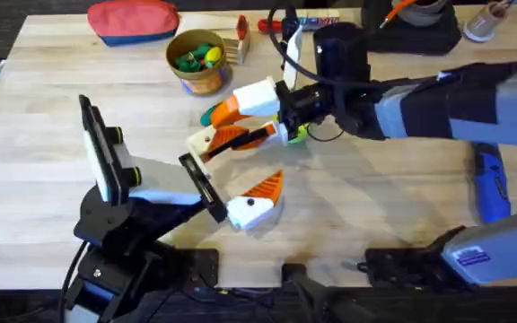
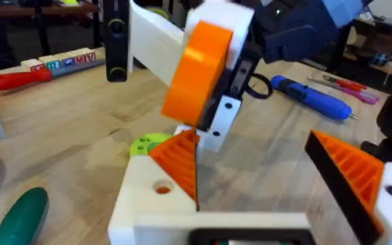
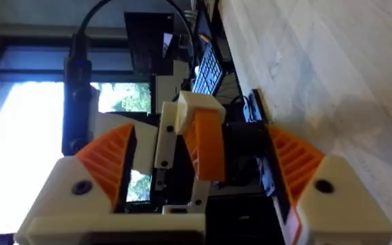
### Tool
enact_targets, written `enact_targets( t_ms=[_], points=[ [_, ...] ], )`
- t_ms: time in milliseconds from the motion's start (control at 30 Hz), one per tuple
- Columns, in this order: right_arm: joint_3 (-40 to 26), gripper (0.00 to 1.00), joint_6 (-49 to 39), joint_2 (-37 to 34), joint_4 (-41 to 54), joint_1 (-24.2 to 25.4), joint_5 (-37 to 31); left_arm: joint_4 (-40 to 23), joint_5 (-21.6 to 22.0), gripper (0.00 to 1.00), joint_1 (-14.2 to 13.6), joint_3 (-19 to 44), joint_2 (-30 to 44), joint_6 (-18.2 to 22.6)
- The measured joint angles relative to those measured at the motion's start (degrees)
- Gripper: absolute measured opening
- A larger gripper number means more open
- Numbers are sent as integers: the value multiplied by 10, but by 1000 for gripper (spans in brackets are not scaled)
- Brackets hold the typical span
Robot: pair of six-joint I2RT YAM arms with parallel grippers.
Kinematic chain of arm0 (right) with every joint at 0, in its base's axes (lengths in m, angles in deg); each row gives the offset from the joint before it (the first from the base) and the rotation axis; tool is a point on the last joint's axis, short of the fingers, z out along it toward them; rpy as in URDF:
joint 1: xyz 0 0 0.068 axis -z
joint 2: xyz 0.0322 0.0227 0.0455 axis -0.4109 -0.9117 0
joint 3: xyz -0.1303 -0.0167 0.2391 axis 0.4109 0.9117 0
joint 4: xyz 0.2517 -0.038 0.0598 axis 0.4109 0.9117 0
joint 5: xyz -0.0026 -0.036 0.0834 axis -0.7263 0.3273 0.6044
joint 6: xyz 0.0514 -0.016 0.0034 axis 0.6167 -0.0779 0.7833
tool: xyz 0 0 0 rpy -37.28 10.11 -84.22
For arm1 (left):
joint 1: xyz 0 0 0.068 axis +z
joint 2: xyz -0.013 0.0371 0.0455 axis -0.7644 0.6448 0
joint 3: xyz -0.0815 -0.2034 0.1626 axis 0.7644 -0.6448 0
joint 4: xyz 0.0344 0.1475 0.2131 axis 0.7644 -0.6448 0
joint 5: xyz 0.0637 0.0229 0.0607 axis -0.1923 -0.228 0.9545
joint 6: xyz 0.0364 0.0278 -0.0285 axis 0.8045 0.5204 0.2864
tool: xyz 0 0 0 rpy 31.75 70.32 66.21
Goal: Pick up the gripper from the table and insert it into the empty holder that is missing its gripper. Then pick up a screw, insert it into the mounting hole, and use the screwdriver to tighten it. Finally, clean up the table by picking up the vegetable and placing it into the bucket.
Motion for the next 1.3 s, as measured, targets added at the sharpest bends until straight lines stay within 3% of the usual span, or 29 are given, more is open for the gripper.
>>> enact_targets(
  t_ms=[300, 533, 633, 733, 900, 933, 1100, 1300],
  points=[
    [0, 991, -32, 0, -21, 60, 6, 0, -2, 986, 0, 0, 0, 0],
    [-79, 992, -151, 0, 9, 192, -63, 20, -4, 986, 0, 0, 0, 2],
    [-103, 992, -191, 0, 54, 217, -75, 20, -4, 986, 0, 0, 0, 2],
    [-128, 993, -243, 0, 140, 236, -92, 20, -4, 986, 0, 0, 0, 2],
    [-165, 993, -388, 26, 373, 247, -165, 19, -4, 989, 0, 0, 0, 2],
    [-192, 993, -502, 60, 510, 241, -235, 18, -4, 980, 0, 0, 0, 2],
    [-222, 993, -643, 114, 641, 216, -351, 14, -4, 904, 0, 0, 0, 3],
    [-226, 993, -725, 112, 748, 141, -474, 0, -6, 944, 0, 0, 0, 4]
  ],
)
